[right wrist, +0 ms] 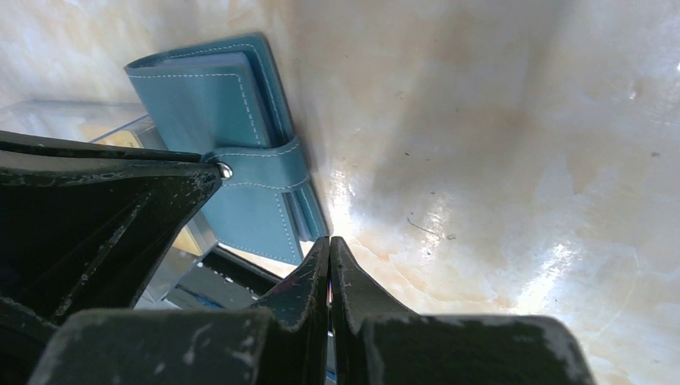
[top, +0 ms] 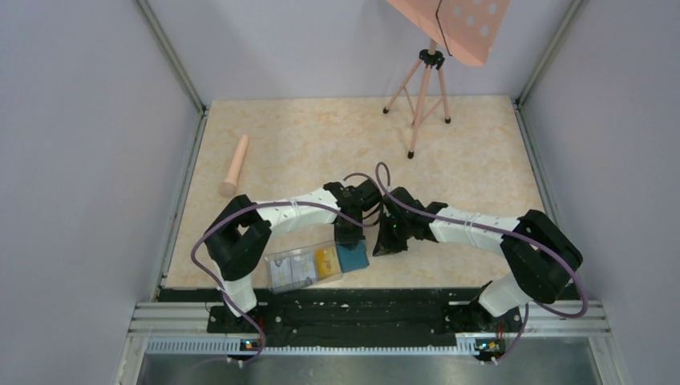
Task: Put the credit cards into the card holder
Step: Close the card holder at the center of the board.
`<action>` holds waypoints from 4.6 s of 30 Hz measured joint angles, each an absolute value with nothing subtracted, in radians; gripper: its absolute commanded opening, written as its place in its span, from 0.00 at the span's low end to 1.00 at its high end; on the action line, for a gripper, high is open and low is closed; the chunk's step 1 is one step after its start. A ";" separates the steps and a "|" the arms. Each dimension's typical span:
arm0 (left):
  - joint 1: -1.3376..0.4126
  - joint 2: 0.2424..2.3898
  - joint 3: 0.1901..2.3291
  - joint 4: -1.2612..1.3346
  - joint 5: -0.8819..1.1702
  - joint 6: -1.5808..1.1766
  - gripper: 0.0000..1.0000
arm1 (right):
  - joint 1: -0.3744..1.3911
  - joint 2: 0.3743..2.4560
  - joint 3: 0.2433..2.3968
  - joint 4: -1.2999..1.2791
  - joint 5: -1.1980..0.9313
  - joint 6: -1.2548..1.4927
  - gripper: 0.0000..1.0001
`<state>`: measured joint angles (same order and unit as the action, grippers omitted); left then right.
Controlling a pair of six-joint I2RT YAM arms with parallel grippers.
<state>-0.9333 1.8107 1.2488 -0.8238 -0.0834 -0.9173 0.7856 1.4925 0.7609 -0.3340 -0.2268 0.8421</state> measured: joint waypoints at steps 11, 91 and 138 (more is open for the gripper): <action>-0.930 1.792 1.249 -0.817 -0.068 -0.917 0.00 | 0.790 1.493 0.761 -0.272 -0.258 0.842 0.00; -0.908 1.770 1.136 -0.711 0.010 -0.967 0.00 | 0.817 1.623 0.767 -0.117 -0.320 0.955 0.00; -1.044 1.749 1.148 -0.814 -0.069 -1.020 0.00 | 0.791 1.464 0.738 -0.033 -0.292 0.900 0.00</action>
